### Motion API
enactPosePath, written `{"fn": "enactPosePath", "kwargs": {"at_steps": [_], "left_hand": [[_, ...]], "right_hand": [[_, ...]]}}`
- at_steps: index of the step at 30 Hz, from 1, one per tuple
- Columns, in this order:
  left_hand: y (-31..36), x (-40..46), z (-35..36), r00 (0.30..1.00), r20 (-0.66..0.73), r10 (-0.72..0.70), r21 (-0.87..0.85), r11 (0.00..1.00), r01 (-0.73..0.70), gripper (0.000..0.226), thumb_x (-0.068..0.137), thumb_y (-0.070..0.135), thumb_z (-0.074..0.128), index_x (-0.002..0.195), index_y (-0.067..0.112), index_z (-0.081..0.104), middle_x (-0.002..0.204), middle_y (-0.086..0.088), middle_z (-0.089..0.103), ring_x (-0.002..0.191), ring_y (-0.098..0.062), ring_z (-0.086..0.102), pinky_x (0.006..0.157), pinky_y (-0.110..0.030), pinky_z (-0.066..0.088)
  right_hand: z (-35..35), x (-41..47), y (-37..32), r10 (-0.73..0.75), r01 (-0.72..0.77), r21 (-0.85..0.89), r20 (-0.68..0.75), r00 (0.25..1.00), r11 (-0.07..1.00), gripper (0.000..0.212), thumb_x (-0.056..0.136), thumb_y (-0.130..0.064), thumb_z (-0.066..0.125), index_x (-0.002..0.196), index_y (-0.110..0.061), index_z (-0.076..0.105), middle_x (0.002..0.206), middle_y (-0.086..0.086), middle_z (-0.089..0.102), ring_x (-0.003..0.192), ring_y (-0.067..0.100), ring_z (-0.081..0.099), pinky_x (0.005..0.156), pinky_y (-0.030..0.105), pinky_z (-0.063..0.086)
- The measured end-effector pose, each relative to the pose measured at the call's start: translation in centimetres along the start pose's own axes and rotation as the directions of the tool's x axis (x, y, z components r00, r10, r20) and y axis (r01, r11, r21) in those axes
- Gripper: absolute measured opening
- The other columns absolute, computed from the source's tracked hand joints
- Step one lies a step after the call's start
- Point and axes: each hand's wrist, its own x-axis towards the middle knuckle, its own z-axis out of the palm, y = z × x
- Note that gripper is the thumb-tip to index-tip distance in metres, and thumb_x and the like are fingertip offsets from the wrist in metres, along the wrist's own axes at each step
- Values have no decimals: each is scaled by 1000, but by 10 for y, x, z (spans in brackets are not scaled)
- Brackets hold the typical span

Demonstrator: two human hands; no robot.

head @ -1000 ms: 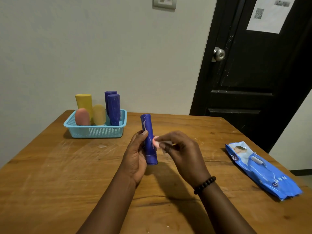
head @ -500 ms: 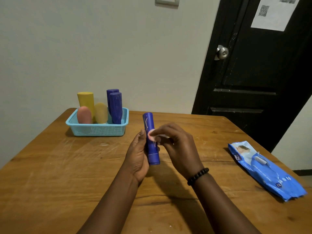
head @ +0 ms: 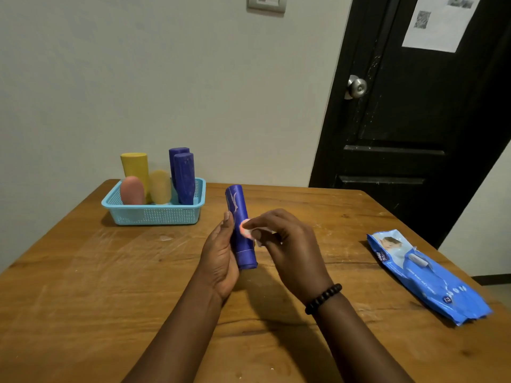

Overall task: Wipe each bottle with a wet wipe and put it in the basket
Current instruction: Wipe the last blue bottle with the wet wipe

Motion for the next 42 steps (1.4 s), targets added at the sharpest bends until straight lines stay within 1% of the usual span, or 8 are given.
{"fn": "enactPosePath", "kwargs": {"at_steps": [5,9,12,16,19,26,32,42], "left_hand": [[2,5,-10,999,-25,-23,-70,997,21,36,102,36,46,123,10,58,90,-7,68,75,-14,62,67,-29,54],[1,7,-11,999,-35,-3,-24,1000,2,31,99,35,51,118,11,60,90,-6,67,76,-14,61,67,-29,52],[1,5,-7,999,3,43,41,998,-43,29,87,32,61,110,14,62,88,-3,67,77,-12,63,71,-29,51],[0,3,-7,998,24,50,80,995,-52,34,86,27,63,118,16,61,91,0,72,79,-12,65,72,-33,52],[0,3,-8,998,27,54,132,990,-57,35,87,27,64,121,18,61,96,0,72,86,-15,64,73,-33,53],[0,1,-7,999,15,47,139,989,-49,41,88,23,65,127,16,58,109,-6,72,91,-19,67,72,-32,57],[2,0,-8,997,-62,36,-1,999,-37,28,92,18,62,121,19,61,102,-7,74,79,-17,71,67,-33,59],[4,-2,-5,983,-174,51,-44,997,-60,12,95,21,59,107,23,62,89,1,71,80,-14,65,68,-32,52]], "right_hand": [[7,-25,7,16,-24,83,97,995,996,28,87,2,65,103,-19,73,107,-11,66,102,0,61,83,15,52],[-10,-27,13,129,-179,200,240,962,963,21,88,-6,67,100,-21,74,100,-8,69,93,10,65,77,27,56],[-19,-13,9,159,-177,217,101,982,960,19,90,-10,64,103,-21,72,101,-10,68,96,5,62,78,22,55],[-20,22,-3,-10,6,-33,-134,991,999,22,90,-7,64,108,-18,70,107,-12,64,96,-4,58,80,10,49],[-13,44,-6,-119,85,-197,-168,978,977,21,88,-5,65,106,-14,71,106,-5,64,93,-1,58,80,6,48],[4,34,5,-179,152,-277,-76,981,949,19,86,-3,66,102,-12,70,105,1,65,93,6,59,79,15,51],[17,-5,11,-42,41,-99,-9,999,994,23,87,-2,65,104,-17,71,105,-7,64,93,-5,58,82,8,48],[8,-35,11,85,-89,7,229,970,996,26,86,0,67,101,-20,75,102,-11,67,95,0,62,81,19,55]]}}
